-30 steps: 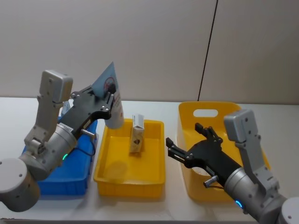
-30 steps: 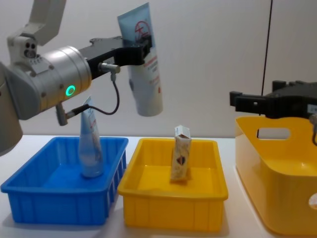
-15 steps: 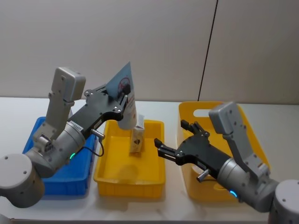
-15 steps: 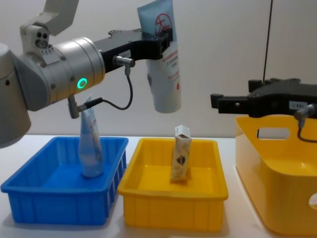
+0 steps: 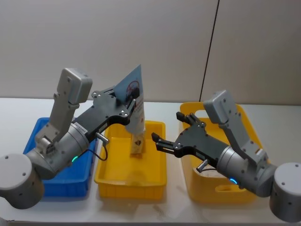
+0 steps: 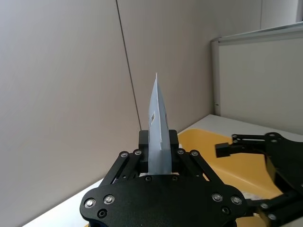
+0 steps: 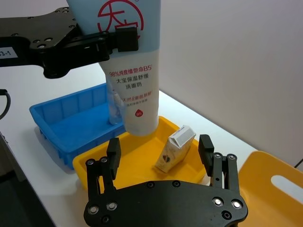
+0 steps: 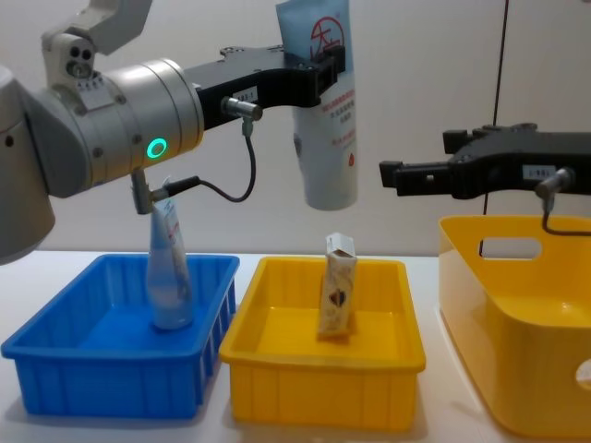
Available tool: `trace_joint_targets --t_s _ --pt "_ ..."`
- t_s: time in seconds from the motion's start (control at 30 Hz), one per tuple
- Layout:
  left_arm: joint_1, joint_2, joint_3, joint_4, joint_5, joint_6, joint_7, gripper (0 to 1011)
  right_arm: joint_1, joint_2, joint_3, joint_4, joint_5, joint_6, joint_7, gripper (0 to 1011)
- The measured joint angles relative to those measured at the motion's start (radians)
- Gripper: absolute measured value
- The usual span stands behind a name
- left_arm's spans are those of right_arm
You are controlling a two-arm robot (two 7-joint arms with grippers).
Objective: Bimanual collaborative sorting of washing and personal care products
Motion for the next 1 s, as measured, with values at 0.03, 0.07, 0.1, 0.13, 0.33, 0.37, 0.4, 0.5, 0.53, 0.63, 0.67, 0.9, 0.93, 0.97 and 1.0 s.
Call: trace_joint_targets --t_s 0.03,0.07,0.1,0.13,0.33,0.37,0.4,0.5,0.53,0.63,0.67,0.9,0.93,0.97,1.0 --pt "0.000 0.003 0.002 -0.003 -0.002 0.000 -0.004 203 0.010 0.002 -0.003 0.008 0.000 -0.001 0.005 1004" --pt "0.000 0.004 0.003 -0.004 -0.003 0.001 -0.007 203 0.014 0.003 -0.005 0.011 0.000 -0.002 0.010 1004" --pt "0.000 0.005 0.005 -0.005 -0.004 0.001 -0.009 203 0.021 0.004 -0.007 0.015 0.000 -0.003 0.012 1004" --pt "-0.001 0.008 0.007 -0.008 -0.006 0.001 -0.014 203 0.030 0.006 -0.010 0.024 0.000 -0.005 0.019 1004" --pt "-0.004 0.016 0.016 -0.015 -0.017 0.001 -0.033 203 0.064 0.010 -0.022 0.053 0.008 -0.012 0.044 1004" --pt "-0.005 0.018 0.019 -0.016 -0.019 0.001 -0.038 203 0.070 0.010 -0.024 0.059 0.010 -0.013 0.047 1004" --pt "-0.006 0.019 0.020 -0.018 -0.021 0.001 -0.041 203 0.079 0.011 -0.027 0.066 0.013 -0.015 0.055 1004" --pt "-0.008 0.022 0.025 -0.021 -0.025 0.002 -0.048 203 0.096 0.012 -0.034 0.086 0.021 -0.019 0.073 1004" --pt "-0.008 0.023 0.027 -0.022 -0.027 0.002 -0.051 203 0.105 0.012 -0.037 0.094 0.026 -0.021 0.082 1004" --pt "-0.009 0.026 0.030 -0.024 -0.030 0.003 -0.057 203 0.120 0.012 -0.042 0.111 0.033 -0.024 0.098 1004" --pt "-0.010 0.026 0.030 -0.024 -0.030 0.003 -0.058 203 0.129 0.011 -0.046 0.122 0.038 -0.027 0.108 1004" --pt "-0.012 0.029 0.035 -0.028 -0.035 0.004 -0.066 203 0.170 0.005 -0.063 0.171 0.058 -0.038 0.148 1004" --pt "-0.012 0.029 0.035 -0.028 -0.035 0.004 -0.066 203 0.181 0.002 -0.068 0.186 0.063 -0.043 0.158 1004" --pt "-0.012 0.030 0.036 -0.028 -0.035 0.004 -0.067 203 0.186 0.000 -0.069 0.192 0.065 -0.044 0.162 1004" --pt "-0.012 0.030 0.036 -0.029 -0.035 0.004 -0.068 203 0.194 -0.002 -0.073 0.204 0.069 -0.048 0.170 1004"
